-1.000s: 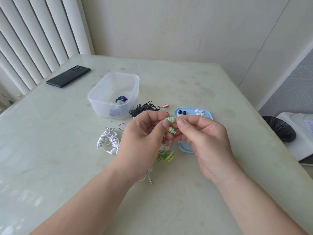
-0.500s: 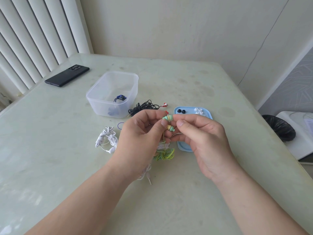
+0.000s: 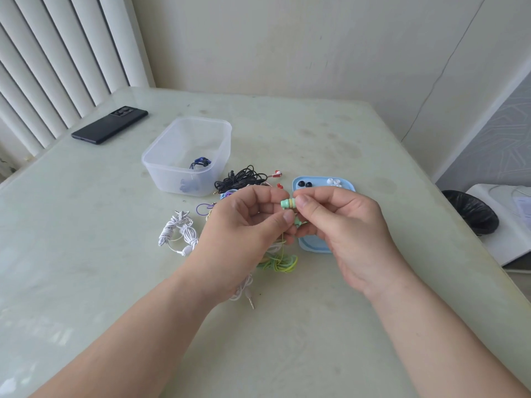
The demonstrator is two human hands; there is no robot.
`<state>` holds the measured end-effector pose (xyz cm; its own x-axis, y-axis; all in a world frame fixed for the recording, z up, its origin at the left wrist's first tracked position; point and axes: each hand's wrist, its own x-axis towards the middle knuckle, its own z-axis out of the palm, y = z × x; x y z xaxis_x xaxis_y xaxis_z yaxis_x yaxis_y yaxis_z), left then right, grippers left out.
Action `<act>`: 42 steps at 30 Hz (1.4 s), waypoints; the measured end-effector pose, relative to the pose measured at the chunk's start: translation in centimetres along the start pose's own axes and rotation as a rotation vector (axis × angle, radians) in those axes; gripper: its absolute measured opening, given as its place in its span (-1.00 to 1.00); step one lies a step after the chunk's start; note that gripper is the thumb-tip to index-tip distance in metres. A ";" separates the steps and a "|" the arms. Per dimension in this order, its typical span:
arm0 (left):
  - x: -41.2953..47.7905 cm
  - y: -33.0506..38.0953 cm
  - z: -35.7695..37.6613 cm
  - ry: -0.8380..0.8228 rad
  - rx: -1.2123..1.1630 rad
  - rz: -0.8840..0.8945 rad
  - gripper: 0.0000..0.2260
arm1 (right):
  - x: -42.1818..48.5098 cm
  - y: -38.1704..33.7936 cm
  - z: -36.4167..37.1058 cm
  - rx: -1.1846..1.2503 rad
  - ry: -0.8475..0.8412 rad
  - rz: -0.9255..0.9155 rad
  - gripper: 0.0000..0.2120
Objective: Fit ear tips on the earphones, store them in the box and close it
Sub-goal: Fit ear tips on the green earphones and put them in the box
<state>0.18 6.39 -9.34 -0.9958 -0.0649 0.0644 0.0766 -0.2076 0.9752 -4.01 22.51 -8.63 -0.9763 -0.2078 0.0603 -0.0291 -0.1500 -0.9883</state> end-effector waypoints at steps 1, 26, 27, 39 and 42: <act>0.1 0.0 0.0 0.007 -0.007 -0.006 -0.85 | 0.1 -0.1 -0.1 -0.029 0.007 -0.004 -0.91; 0.2 0.1 -0.2 0.104 -0.070 -0.054 -0.84 | 1.3 0.0 -2.0 -1.267 -0.021 -0.115 -0.84; 0.2 0.1 -0.2 0.105 -0.073 -0.057 -0.83 | 1.2 -0.1 -1.9 -1.262 -0.020 -0.108 -0.84; 0.2 0.2 -0.1 0.124 -0.086 -0.068 -0.81 | 0.8 -0.3 -2.3 -1.254 -0.077 -0.089 -0.87; 0.2 0.2 0.0 0.125 -0.098 -0.073 -0.80 | 0.9 -0.2 -2.5 -1.226 -0.080 -0.100 -0.88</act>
<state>-0.01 6.28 -9.10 -0.9854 -0.1660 -0.0387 0.0149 -0.3100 0.9506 -5.43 24.72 -8.76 -0.9436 -0.3126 0.1088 -0.3269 0.8284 -0.4548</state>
